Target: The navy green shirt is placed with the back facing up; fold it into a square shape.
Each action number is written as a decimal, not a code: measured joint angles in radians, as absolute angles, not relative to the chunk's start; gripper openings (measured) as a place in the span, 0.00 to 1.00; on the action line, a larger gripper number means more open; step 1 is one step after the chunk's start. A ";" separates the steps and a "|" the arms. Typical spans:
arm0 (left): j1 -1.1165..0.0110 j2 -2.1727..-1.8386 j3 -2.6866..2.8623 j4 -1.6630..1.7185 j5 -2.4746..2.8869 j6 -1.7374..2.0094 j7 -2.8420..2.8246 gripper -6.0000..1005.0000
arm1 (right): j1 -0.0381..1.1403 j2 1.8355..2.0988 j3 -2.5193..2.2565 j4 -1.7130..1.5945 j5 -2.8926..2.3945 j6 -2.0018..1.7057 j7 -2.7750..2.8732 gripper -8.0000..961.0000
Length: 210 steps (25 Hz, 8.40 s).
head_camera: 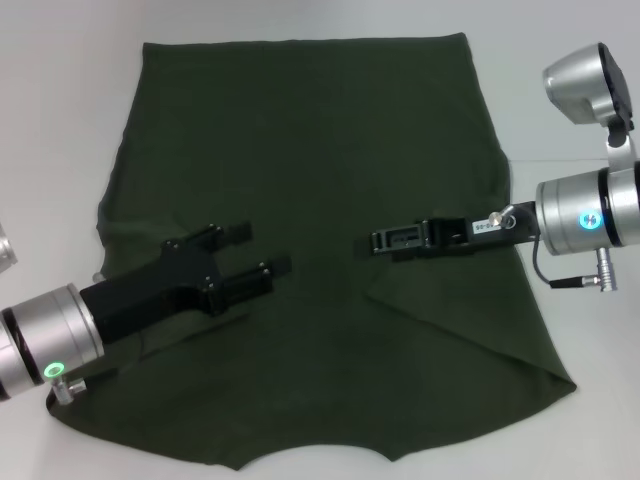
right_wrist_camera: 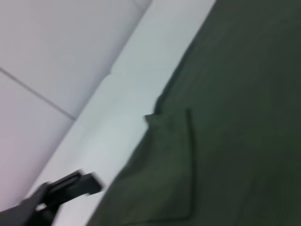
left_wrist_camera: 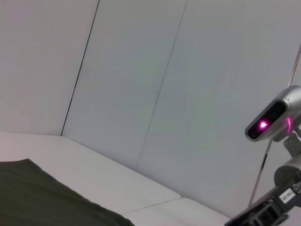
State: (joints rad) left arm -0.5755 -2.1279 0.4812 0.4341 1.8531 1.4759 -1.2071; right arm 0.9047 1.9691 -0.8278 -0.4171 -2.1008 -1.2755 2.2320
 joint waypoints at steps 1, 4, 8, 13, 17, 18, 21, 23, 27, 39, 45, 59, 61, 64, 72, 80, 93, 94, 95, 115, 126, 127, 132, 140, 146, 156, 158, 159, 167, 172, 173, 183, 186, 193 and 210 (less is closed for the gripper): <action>-0.575 -2.128 0.481 0.434 1.853 1.477 -1.208 0.83 | 0.899 1.966 -0.827 -0.421 -2.107 -1.259 2.234 0.96; -0.575 -2.128 0.480 0.434 1.853 1.479 -1.211 0.83 | 0.876 1.955 -0.821 -0.424 -2.108 -1.211 2.229 0.96; -0.575 -2.128 0.481 0.434 1.853 1.478 -1.212 0.83 | 0.843 1.947 -0.800 -0.429 -2.104 -1.142 2.186 0.96; -0.576 -2.126 0.482 0.433 1.853 1.479 -1.239 0.83 | 0.795 1.955 -0.715 -0.440 -2.103 -1.077 2.044 0.96; -0.577 -2.124 0.481 0.438 1.853 1.482 -1.288 0.82 | 0.758 1.983 -0.625 -0.441 -2.080 -1.050 1.871 0.95; -0.577 -2.124 0.481 0.444 1.853 1.485 -1.312 0.82 | 0.746 1.990 -0.609 -0.441 -2.059 -1.047 1.815 0.95; -0.576 -2.119 0.485 0.477 1.860 1.520 -1.386 0.83 | 0.717 2.007 -0.593 -0.442 -1.989 -1.049 1.687 0.95; -0.571 -2.111 0.486 0.505 1.865 1.560 -1.438 0.83 | 0.701 2.014 -0.594 -0.442 -1.949 -1.064 1.618 0.95; -0.555 -2.067 0.479 0.580 1.872 1.657 -1.607 0.83 | 0.680 2.017 -0.595 -0.440 -1.916 -1.114 1.528 0.95; -0.549 -1.972 0.318 0.798 2.240 1.810 -2.082 0.83 | 0.677 2.017 -0.636 -0.438 -1.921 -1.157 1.484 0.95; -0.568 -1.939 0.251 0.846 2.446 1.859 -2.181 0.83 | 0.692 2.012 -0.722 -0.440 -1.922 -1.158 1.516 0.95; -0.585 -1.928 0.246 0.793 2.638 1.739 -2.259 0.82 | 0.720 2.008 -0.795 -0.447 -1.931 -1.160 1.528 0.95; -0.585 -1.928 0.249 0.787 2.653 1.713 -2.260 0.82 | 0.721 2.008 -0.796 -0.448 -1.931 -1.160 1.528 0.95; -0.584 -1.929 0.246 0.782 2.670 1.682 -2.261 0.82 | 0.721 2.008 -0.797 -0.448 -1.931 -1.160 1.528 0.95; -0.596 -1.924 0.251 0.735 2.718 1.595 -2.262 0.82 | 0.719 2.008 -0.808 -0.448 -1.931 -1.160 1.524 0.95; -0.605 -1.922 0.268 0.694 2.726 1.528 -2.261 0.82 | 0.714 2.008 -0.812 -0.448 -1.931 -1.165 1.518 0.95; -0.614 -1.922 0.290 0.669 2.735 1.494 -2.262 0.82 | 0.715 2.008 -0.811 -0.450 -1.931 -1.171 1.516 0.95; -0.615 -1.922 0.290 0.668 2.737 1.491 -2.262 0.82 | 0.715 2.008 -0.811 -0.450 -1.931 -1.171 1.516 0.95; -0.615 -1.922 0.290 0.664 2.737 1.488 -2.262 0.82 | 0.715 2.008 -0.811 -0.450 -1.931 -1.171 1.516 0.95; -0.636 -1.921 0.317 0.612 2.738 1.467 -2.262 0.82 | 0.715 2.008 -0.811 -0.449 -1.931 -1.170 1.516 0.95; -0.647 -1.923 0.340 0.590 2.732 1.479 -2.272 0.82 | 0.717 2.008 -0.811 -0.449 -1.931 -1.171 1.516 0.95; -0.648 -1.924 0.340 0.590 2.732 1.479 -2.273 0.82 | 0.717 2.008 -0.811 -0.449 -1.931 -1.171 1.516 0.95; -0.662 -1.926 0.342 0.566 2.733 1.480 -2.274 0.82 | 0.718 2.007 -0.811 -0.449 -1.931 -1.172 1.516 0.95; -0.674 -1.926 0.343 0.562 2.736 1.482 -2.293 0.82 | 0.719 2.005 -0.811 -0.449 -1.931 -1.172 1.517 0.95; -0.676 -1.924 0.343 0.562 2.734 1.478 -2.298 0.82 | 0.721 2.005 -0.811 -0.449 -1.931 -1.172 1.517 0.95; -0.678 -1.922 0.342 0.563 2.737 1.473 -2.301 0.68 | 0.721 2.005 -0.810 -0.449 -1.931 -1.172 1.517 0.95; -0.678 -1.922 0.342 0.563 2.737 1.473 -2.301 0.64 | 0.721 2.005 -0.810 -0.449 -1.931 -1.172 1.517 0.95; -0.678 -1.922 0.342 0.563 2.737 1.473 -2.301 0.62 | 0.721 2.005 -0.810 -0.449 -1.931 -1.172 1.517 0.95; -0.674 -1.922 0.340 0.563 2.737 1.454 -2.314 0.55 | 0.721 2.005 -0.811 -0.449 -1.931 -1.178 1.518 0.95; -0.672 -1.921 0.339 0.566 2.738 1.440 -2.330 0.54 | 0.719 2.005 -0.810 -0.449 -1.931 -1.185 1.519 0.95; -0.672 -1.921 0.340 0.566 2.739 1.440 -2.330 0.47 | 0.719 2.005 -0.810 -0.449 -1.931 -1.186 1.520 0.95; -0.678 -1.920 0.342 0.564 2.738 1.441 -2.322 0.10 | 0.718 2.005 -0.807 -0.449 -1.930 -1.196 1.522 0.95; -0.680 -1.920 0.342 0.564 2.738 1.440 -2.322 0.07 | 0.720 2.005 -0.807 -0.449 -1.930 -1.196 1.522 0.95; -0.680 -1.920 0.343 0.564 2.738 1.440 -2.322 0.04 | 0.722 2.005 -0.808 -0.449 -1.930 -1.196 1.523 0.95; -0.680 -1.922 0.344 0.564 2.734 1.435 -2.319 0.04 | 0.720 1.971 -0.811 -0.460 -1.933 -1.238 1.689 0.95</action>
State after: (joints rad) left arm -0.6796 -1.9218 0.3437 0.5645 2.7337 1.4354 -2.3194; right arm 0.7204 1.9714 -0.8111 -0.4596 -1.9333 -1.2381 1.6895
